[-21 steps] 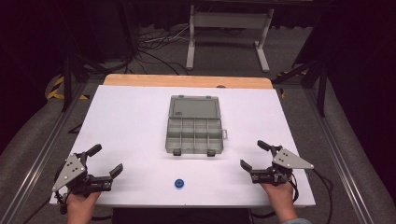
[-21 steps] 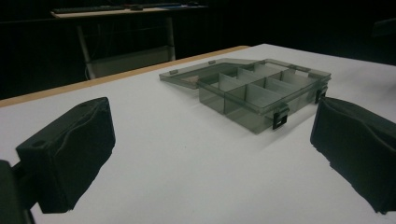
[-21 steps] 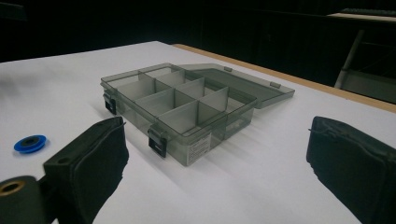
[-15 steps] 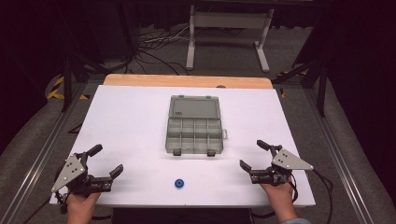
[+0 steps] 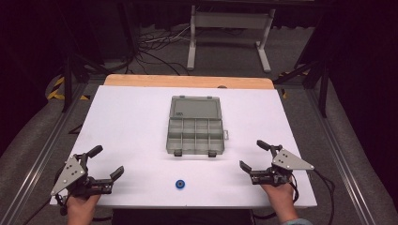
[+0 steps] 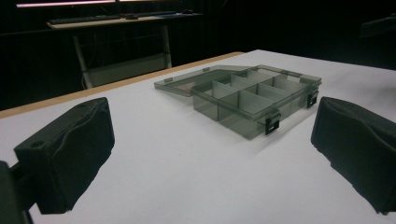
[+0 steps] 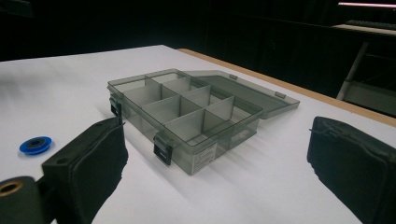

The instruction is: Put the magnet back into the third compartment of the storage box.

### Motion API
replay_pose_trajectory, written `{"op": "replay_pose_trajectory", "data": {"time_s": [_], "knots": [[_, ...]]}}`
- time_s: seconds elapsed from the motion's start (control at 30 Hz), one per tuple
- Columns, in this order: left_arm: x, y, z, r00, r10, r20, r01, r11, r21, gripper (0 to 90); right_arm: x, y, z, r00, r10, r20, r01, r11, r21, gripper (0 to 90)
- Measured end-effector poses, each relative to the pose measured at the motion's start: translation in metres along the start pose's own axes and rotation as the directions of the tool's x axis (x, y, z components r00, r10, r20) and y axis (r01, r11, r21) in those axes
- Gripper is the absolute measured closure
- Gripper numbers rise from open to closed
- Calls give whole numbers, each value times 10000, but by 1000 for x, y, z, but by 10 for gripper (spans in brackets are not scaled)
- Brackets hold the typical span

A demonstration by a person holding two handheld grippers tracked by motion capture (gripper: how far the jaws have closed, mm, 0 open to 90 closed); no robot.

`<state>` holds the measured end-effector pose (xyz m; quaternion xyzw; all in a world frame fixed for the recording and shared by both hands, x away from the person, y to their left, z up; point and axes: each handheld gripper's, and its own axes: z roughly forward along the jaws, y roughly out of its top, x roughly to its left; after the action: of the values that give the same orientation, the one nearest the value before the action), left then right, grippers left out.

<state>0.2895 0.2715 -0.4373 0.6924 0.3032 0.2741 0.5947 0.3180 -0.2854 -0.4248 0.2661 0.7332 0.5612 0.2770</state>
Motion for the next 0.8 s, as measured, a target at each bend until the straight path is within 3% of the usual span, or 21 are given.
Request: {"op": "replay_pose_trajectory", "data": {"time_s": [0.23,0.43,0.8], "knots": [[3,-1,-4,9998,-159,-74,159,9998,-92,1,2,3,2,9999,86,-142,-85,10000,39,48],[2,-1,-4,9999,-112,-111,112,9999,-54,1,9,11,8,9985,11,-552,-16,10000,-96,43],[3,1,-4,10000,8,-77,-7,9999,153,1,38,37,44,9873,-438,-1529,397,9988,-292,43]]}}
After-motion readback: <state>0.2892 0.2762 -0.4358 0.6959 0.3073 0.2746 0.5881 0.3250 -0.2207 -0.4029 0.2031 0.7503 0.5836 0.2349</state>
